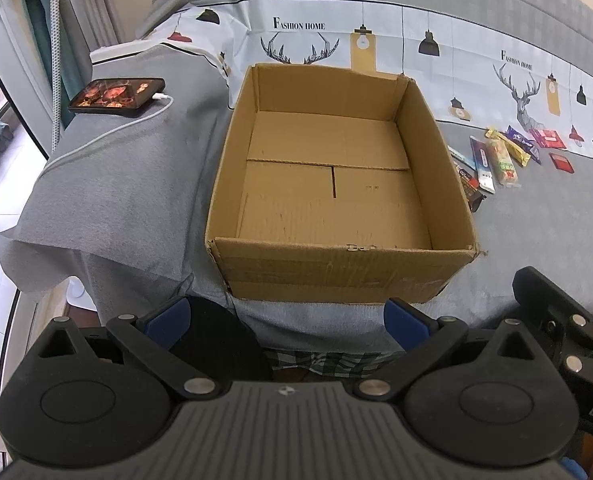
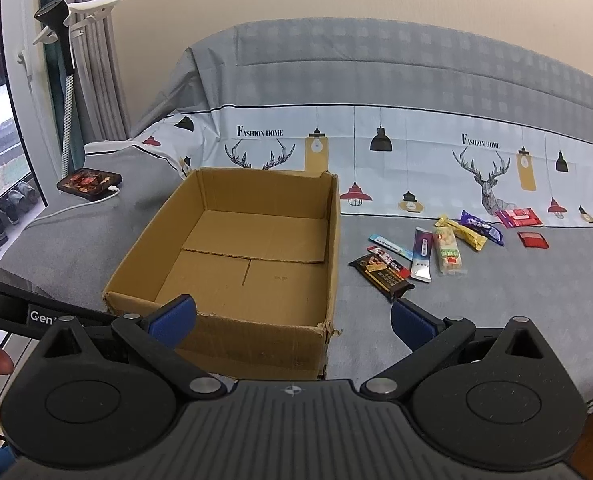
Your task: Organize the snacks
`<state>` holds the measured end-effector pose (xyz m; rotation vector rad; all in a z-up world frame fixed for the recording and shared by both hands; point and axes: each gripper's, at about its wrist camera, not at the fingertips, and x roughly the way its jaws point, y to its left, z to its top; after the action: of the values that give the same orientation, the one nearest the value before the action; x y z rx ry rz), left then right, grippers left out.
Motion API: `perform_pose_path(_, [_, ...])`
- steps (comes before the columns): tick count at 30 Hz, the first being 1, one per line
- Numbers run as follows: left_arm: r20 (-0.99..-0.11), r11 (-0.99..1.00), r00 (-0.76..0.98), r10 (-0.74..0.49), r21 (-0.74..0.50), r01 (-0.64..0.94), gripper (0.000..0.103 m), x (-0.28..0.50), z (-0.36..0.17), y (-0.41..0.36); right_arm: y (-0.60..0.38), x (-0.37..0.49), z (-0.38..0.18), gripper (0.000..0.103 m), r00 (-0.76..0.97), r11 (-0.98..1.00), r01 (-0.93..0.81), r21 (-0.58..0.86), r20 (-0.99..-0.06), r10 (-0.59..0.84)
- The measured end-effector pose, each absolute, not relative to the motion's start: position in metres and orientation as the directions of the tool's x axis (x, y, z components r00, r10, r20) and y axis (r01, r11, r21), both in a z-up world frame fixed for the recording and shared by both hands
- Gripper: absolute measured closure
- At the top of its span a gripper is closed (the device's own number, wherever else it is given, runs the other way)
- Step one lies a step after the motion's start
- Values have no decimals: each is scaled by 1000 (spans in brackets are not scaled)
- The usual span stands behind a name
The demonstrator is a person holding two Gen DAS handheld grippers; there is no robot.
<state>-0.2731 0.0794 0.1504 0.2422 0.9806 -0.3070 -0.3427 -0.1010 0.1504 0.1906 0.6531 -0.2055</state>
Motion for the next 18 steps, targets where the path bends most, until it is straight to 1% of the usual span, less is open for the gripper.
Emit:
perform_pose_path(6, [-853, 925, 502, -141, 67, 373, 0, -257, 147, 71, -109, -342, 149, 0, 773, 953, 267, 141, -622, -124])
perform_pose_path(11, [-849, 914, 504, -158, 67, 400, 0, -250, 160, 56, -123, -345, 151, 0, 777, 945, 292, 146, -612, -146])
perform_pose_path(14, [-838, 889, 514, -184, 81, 450, 0, -249, 182, 45, -141, -350, 156, 0, 781, 934, 327, 146, -599, -180])
perform_pose_path(18, [-809, 850, 535, -245, 87, 520, 0, -246, 228, 21, -172, -359, 162, 0, 774, 903, 400, 159, -586, -239])
